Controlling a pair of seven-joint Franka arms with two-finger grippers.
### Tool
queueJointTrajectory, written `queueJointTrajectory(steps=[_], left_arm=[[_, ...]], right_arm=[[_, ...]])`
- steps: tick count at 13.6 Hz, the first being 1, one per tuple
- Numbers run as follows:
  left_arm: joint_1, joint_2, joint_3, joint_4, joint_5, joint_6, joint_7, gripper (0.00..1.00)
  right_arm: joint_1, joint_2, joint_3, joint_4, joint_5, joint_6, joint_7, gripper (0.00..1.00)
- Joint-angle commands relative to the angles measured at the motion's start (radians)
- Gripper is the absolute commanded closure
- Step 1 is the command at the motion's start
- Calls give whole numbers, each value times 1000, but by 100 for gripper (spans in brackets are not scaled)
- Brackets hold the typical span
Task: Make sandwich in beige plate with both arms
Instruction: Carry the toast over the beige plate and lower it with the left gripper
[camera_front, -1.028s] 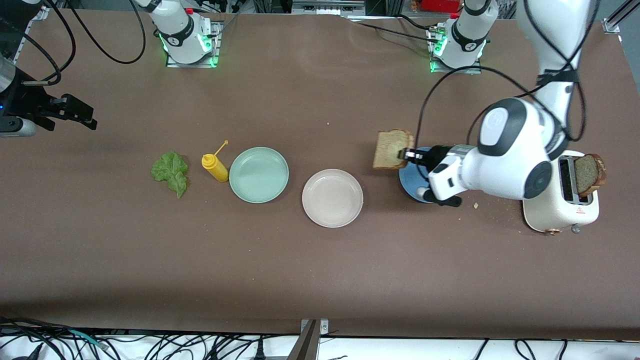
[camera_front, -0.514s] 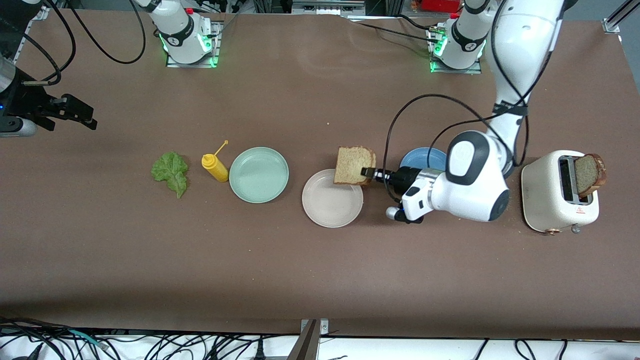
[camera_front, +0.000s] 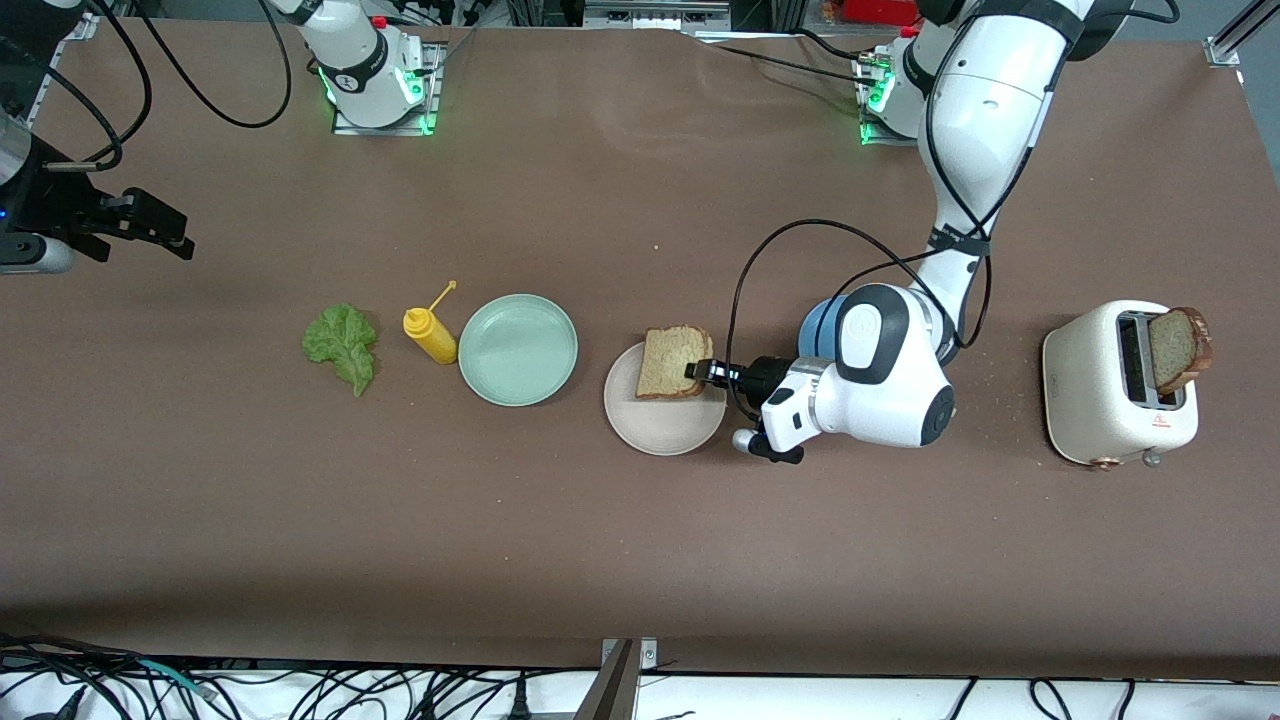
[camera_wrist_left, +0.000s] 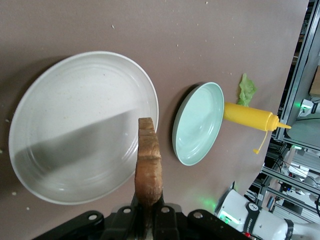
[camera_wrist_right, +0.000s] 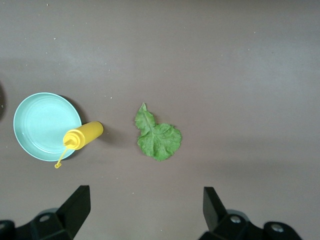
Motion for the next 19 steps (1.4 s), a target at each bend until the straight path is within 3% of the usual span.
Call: queueJointTrajectory(steps=[1, 9, 10, 12, 13, 19], left_arm=[[-17, 31, 13, 32, -69, 39, 25, 100], [-30, 56, 15, 31, -110, 74, 23, 100], [-30, 56, 15, 31, -126, 112, 22, 86], [-31, 59, 15, 29, -126, 132, 23, 41], [-31, 59, 15, 29, -123, 134, 22, 27], [-31, 59, 16, 21, -115, 136, 22, 25]], right_arm=[[-2, -12, -2, -9, 16, -4, -5, 0], [-2, -12, -2, -9, 16, -4, -5, 0], [-2, -12, -2, -9, 16, -4, -6, 0], [-2, -12, -2, -11, 16, -4, -5, 0], [-2, -13, -2, -11, 16, -4, -5, 0], [-2, -13, -2, -9, 16, -4, -6, 0]])
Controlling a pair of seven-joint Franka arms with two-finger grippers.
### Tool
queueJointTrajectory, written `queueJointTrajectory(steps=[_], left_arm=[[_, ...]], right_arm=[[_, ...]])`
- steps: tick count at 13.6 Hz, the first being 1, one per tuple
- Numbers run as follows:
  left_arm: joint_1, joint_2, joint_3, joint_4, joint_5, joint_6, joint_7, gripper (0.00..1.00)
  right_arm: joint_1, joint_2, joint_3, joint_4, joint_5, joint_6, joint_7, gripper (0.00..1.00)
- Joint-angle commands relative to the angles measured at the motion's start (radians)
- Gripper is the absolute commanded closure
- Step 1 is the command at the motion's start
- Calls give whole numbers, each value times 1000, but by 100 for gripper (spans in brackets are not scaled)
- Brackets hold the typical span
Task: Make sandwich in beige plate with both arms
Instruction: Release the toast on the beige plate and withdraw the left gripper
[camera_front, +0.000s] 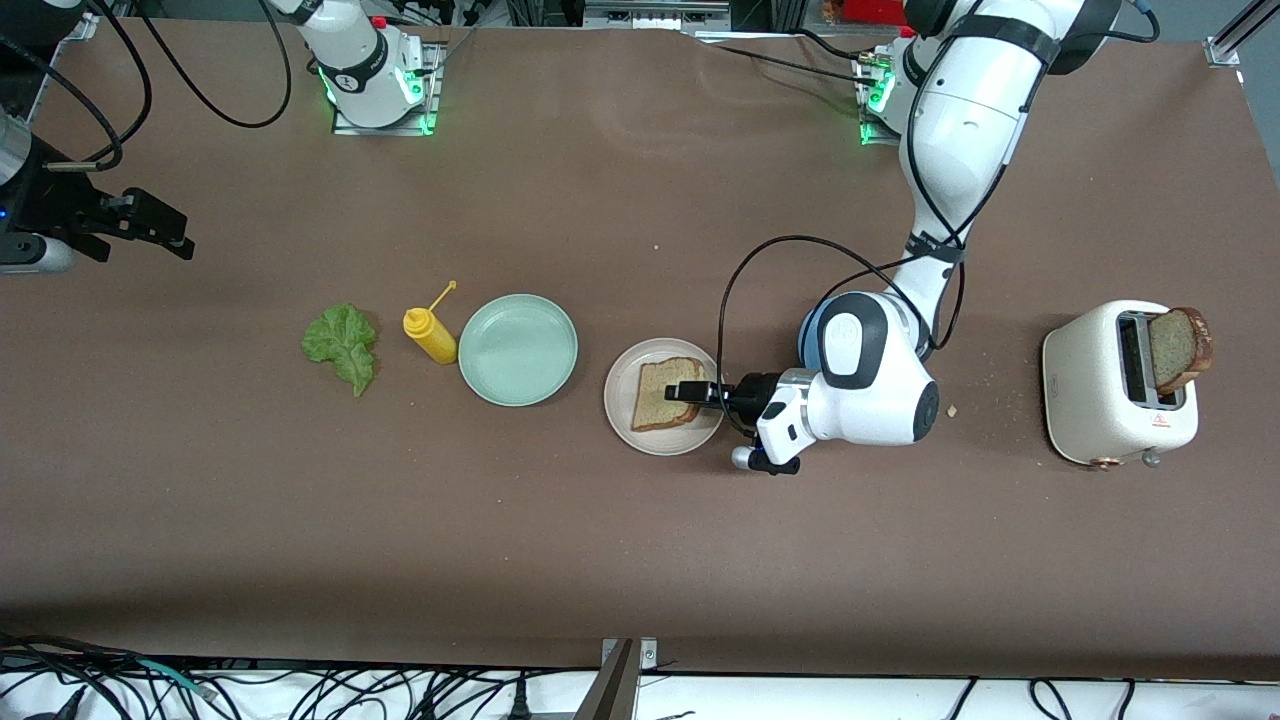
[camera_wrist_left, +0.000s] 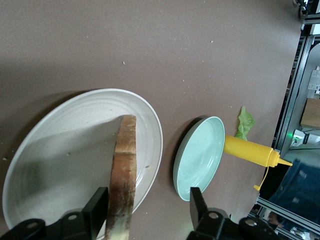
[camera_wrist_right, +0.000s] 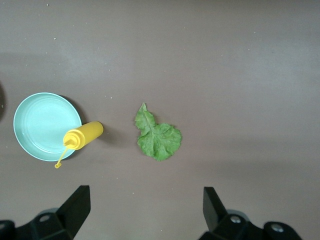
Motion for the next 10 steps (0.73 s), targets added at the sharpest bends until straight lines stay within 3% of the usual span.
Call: queueJointTrajectory(steps=[1, 10], left_arm=[[-11, 15, 15, 19, -30, 5, 20, 24], [-1, 12, 76, 17, -30, 5, 4, 10]], right_arm=[[-2, -13, -2, -11, 16, -4, -5, 0], [-2, -12, -2, -9, 16, -4, -6, 0]])
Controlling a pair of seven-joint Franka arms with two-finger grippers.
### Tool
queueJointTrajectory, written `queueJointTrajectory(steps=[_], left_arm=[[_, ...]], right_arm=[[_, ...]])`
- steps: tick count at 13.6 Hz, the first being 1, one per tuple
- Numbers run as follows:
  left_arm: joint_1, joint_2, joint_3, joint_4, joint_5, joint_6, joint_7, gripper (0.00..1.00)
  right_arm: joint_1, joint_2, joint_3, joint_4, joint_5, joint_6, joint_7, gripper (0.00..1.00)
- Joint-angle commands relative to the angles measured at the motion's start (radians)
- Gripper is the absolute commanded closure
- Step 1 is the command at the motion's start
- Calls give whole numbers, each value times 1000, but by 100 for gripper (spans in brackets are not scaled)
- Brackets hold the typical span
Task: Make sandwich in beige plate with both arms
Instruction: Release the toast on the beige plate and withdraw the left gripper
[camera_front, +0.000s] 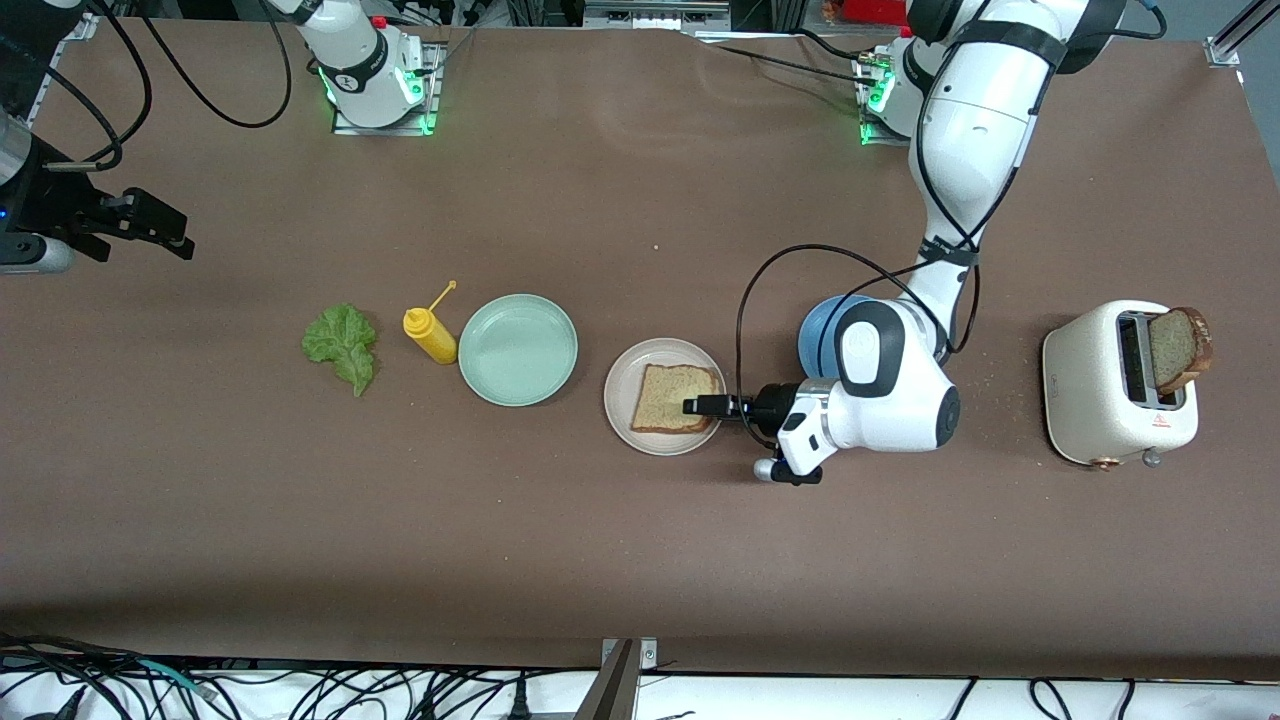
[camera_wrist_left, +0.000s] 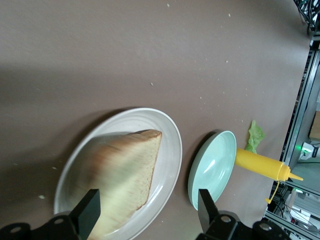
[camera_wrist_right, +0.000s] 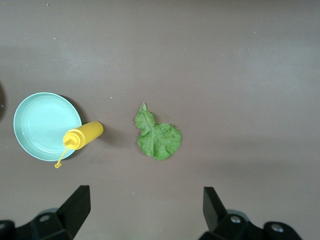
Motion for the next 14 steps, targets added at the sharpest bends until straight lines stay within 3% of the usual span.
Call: queueJointTrajectory(steps=[1, 2, 8, 11, 14], left_arm=[[-6, 9, 36, 16, -30, 0, 5, 5], [-6, 6, 50, 15, -30, 0, 4, 1], [-1, -19, 133, 14, 31, -9, -8, 1], [-1, -45, 173, 14, 175, -12, -92, 1], [13, -74, 188, 14, 354, -18, -137, 1]], right_arm=[[-2, -12, -2, -9, 16, -5, -6, 0], [-2, -13, 0, -11, 16, -5, -6, 0], [3, -1, 7, -11, -5, -34, -14, 0], [0, 25, 6, -14, 7, -86, -86, 0], [-5, 57, -26, -27, 68, -84, -374, 0]])
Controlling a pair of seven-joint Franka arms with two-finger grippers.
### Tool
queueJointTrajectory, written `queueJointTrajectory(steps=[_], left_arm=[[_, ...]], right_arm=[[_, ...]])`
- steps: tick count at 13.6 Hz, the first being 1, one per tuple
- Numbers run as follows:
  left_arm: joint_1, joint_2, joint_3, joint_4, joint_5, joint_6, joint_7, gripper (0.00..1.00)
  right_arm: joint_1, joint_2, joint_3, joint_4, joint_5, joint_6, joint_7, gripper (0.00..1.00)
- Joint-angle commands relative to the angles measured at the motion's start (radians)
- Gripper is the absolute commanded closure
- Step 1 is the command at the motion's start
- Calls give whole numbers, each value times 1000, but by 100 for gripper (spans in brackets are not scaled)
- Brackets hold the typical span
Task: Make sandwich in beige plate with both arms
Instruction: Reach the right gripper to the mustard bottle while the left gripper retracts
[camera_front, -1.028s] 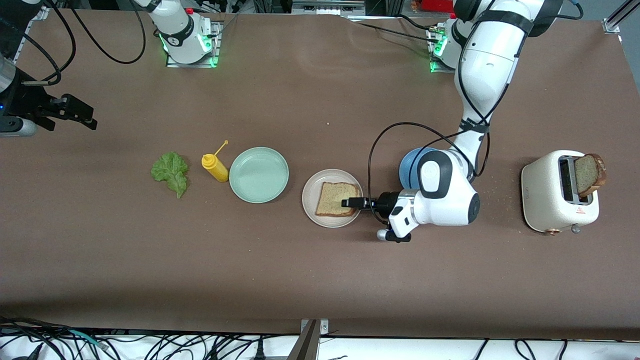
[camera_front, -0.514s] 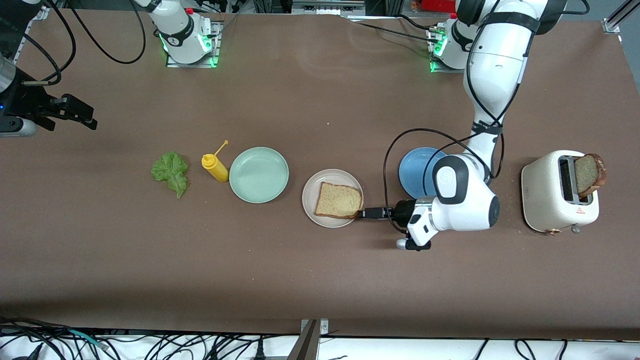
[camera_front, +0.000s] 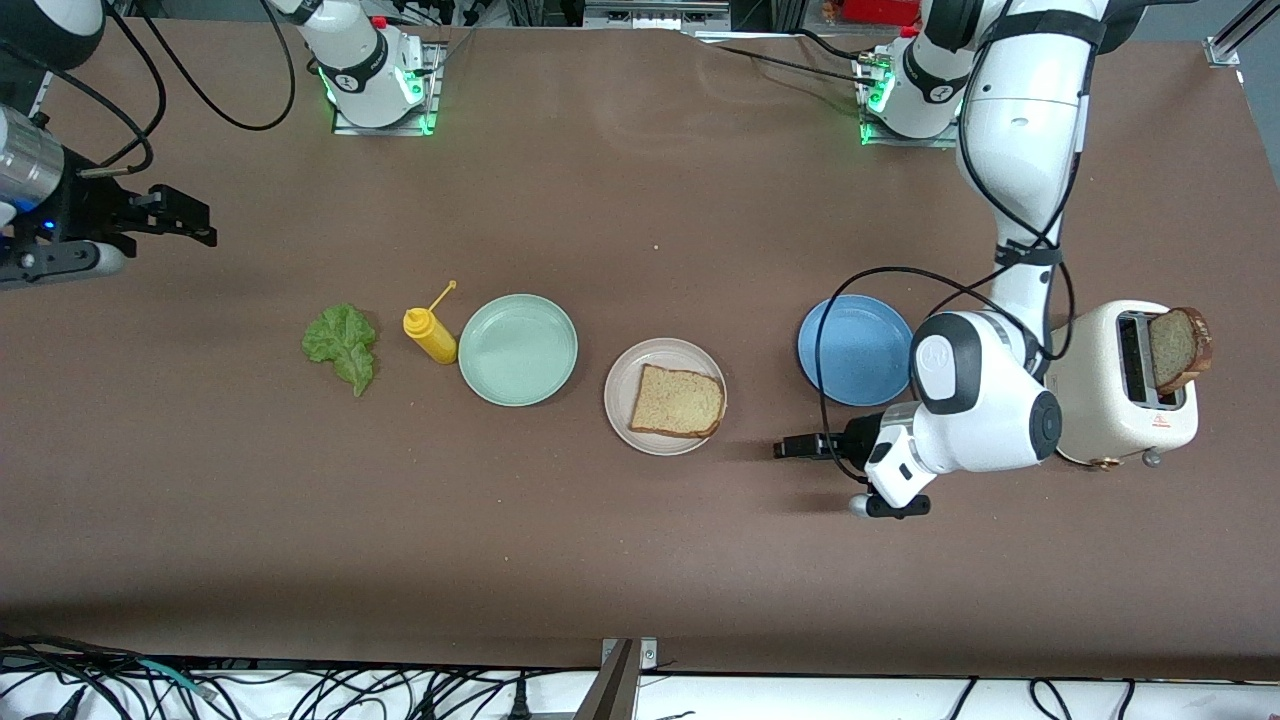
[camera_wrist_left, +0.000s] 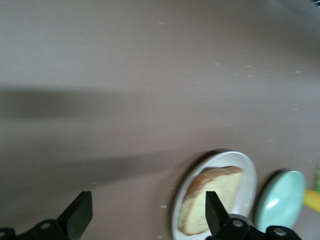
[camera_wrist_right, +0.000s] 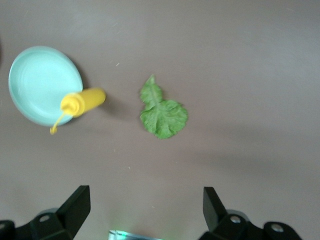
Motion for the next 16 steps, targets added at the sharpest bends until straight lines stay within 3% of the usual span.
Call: queueJointTrajectory(steps=[1, 6, 11, 16], left_arm=[[25, -42, 10, -3, 122, -36, -32, 1], [112, -106, 10, -3, 276, -125, -28, 1], [143, -175, 10, -5, 552, -237, -23, 1], [167, -246, 10, -8, 695, -310, -18, 1]], right_arm=[[-7, 14, -38, -31, 75, 15, -202, 0], [-7, 49, -130, -168, 259, 144, -562, 0], [-9, 210, -144, -170, 443, 163, -852, 0], [-44, 438, -146, -163, 752, 164, -1394, 0]])
